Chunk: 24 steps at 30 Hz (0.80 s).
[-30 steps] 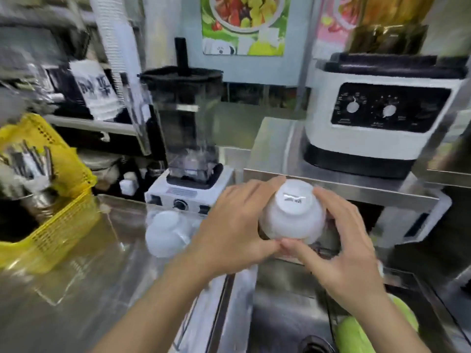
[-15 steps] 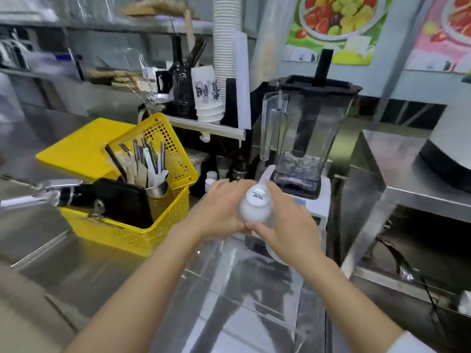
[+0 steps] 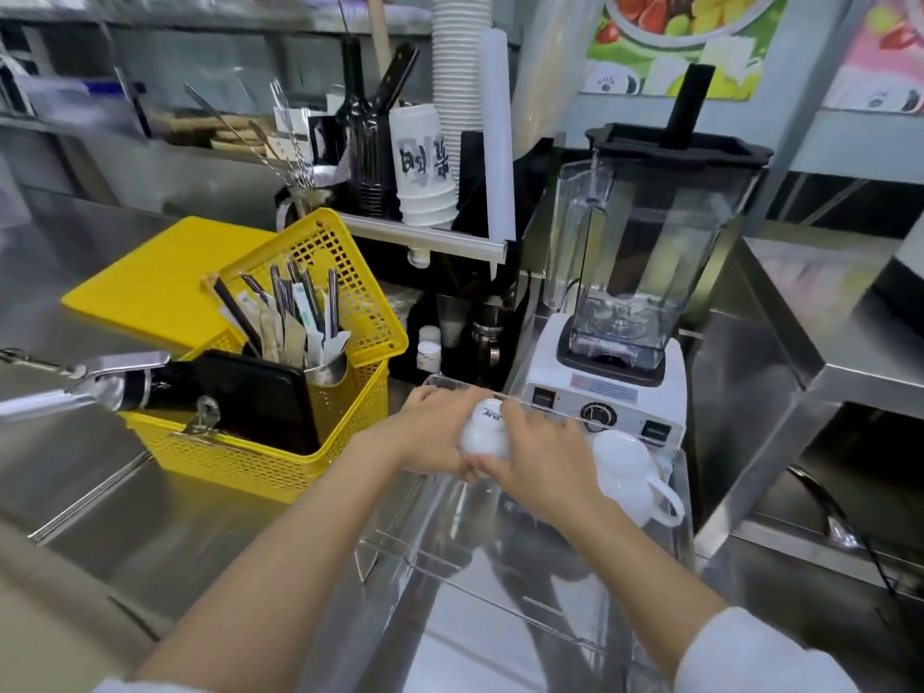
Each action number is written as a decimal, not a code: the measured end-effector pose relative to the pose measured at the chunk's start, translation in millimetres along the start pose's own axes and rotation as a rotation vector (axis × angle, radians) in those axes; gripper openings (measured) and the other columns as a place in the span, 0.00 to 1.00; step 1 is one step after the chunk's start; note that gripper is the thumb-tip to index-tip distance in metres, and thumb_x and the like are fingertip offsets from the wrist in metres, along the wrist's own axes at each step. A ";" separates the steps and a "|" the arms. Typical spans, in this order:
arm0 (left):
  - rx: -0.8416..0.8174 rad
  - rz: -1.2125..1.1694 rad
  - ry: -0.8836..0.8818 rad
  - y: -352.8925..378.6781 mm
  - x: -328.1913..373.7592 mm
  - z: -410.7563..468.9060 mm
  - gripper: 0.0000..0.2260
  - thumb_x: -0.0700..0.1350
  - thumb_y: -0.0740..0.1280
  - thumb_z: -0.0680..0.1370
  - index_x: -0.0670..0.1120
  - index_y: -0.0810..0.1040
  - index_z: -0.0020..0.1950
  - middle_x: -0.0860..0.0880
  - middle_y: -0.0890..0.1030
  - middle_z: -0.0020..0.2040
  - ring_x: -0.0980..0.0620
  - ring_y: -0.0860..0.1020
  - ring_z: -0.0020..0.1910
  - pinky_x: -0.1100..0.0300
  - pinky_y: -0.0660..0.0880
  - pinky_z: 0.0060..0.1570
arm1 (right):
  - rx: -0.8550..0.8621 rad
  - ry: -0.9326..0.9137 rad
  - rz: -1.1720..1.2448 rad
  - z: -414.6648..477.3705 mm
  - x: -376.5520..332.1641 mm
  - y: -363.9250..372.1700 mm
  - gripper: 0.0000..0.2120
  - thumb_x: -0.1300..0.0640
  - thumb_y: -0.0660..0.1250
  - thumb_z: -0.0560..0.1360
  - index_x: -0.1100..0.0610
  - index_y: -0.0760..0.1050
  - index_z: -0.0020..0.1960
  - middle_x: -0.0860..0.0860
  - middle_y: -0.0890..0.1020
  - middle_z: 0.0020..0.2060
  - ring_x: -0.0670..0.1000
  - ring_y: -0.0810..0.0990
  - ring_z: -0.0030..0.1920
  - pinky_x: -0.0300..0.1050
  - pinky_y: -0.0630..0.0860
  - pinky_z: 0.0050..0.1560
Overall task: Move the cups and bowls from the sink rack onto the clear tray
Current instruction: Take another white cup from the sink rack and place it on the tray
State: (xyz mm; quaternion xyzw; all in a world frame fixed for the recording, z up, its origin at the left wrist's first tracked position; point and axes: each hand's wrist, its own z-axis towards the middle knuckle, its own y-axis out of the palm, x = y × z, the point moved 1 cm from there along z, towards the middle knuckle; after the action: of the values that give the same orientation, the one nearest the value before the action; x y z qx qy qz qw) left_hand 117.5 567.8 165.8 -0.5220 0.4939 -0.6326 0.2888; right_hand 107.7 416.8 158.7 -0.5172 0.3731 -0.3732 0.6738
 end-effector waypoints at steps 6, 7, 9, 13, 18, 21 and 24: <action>-0.227 0.108 -0.117 -20.6 7.3 -1.2 0.47 0.52 0.74 0.65 0.57 0.46 0.75 0.51 0.57 0.75 0.49 0.55 0.73 0.47 0.53 0.71 | -0.164 -0.061 0.010 3.8 7.8 -16.4 0.30 0.36 0.61 0.71 0.53 0.60 0.65 0.55 0.77 0.59 0.57 0.73 0.59 0.54 0.61 0.59; -0.229 0.093 -0.130 -30.4 14.5 -0.2 0.44 0.52 0.73 0.66 0.60 0.49 0.74 0.52 0.61 0.73 0.48 0.61 0.71 0.47 0.61 0.68 | -0.184 -0.073 0.047 3.8 11.3 -24.7 0.32 0.36 0.60 0.71 0.52 0.60 0.67 0.54 0.76 0.61 0.57 0.72 0.61 0.55 0.61 0.61; -0.168 0.128 -0.102 -48.9 38.2 1.4 0.38 0.55 0.71 0.68 0.61 0.53 0.72 0.52 0.68 0.70 0.46 0.68 0.67 0.49 0.69 0.62 | -0.165 -0.097 0.108 -0.1 22.5 -45.4 0.32 0.37 0.59 0.73 0.52 0.58 0.71 0.54 0.73 0.65 0.57 0.69 0.65 0.55 0.61 0.64; -0.022 0.211 0.091 -58.0 105.0 6.6 0.32 0.60 0.66 0.72 0.55 0.57 0.72 0.52 0.68 0.71 0.48 0.68 0.67 0.52 0.64 0.63 | -0.037 -0.094 0.147 -23.8 62.5 -86.4 0.32 0.38 0.60 0.74 0.49 0.56 0.72 0.51 0.71 0.65 0.54 0.71 0.63 0.51 0.69 0.60; 0.110 0.099 0.292 -22.4 182.1 41.1 0.30 0.55 0.66 0.74 0.53 0.58 0.73 0.52 0.70 0.70 0.50 0.69 0.66 0.50 0.69 0.62 | 0.057 0.046 0.162 -76.2 143.2 -106.1 0.32 0.38 0.60 0.74 0.47 0.54 0.73 0.50 0.71 0.67 0.53 0.74 0.63 0.52 0.72 0.60; 0.070 0.082 0.400 16.8 236.3 67.0 0.30 0.55 0.65 0.75 0.52 0.57 0.73 0.50 0.68 0.71 0.49 0.69 0.67 0.48 0.69 0.62 | 0.074 0.165 0.143 -118.5 198.6 -106.2 0.33 0.39 0.61 0.73 0.49 0.55 0.73 0.51 0.71 0.68 0.54 0.72 0.64 0.53 0.71 0.62; 0.001 0.034 0.498 61.9 290.6 90.5 0.30 0.55 0.65 0.74 0.51 0.58 0.73 0.50 0.68 0.72 0.48 0.68 0.68 0.47 0.69 0.62 | 0.080 0.293 0.118 -165.6 251.7 -101.8 0.33 0.40 0.62 0.73 0.49 0.55 0.73 0.51 0.71 0.68 0.54 0.72 0.65 0.54 0.70 0.62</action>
State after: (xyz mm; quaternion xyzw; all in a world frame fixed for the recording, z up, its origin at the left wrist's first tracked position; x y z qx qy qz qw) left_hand 110.0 261.1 214.4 -0.3416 0.5582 -0.7370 0.1690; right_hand 60.2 104.8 197.7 -0.4069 0.4822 -0.4189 0.6530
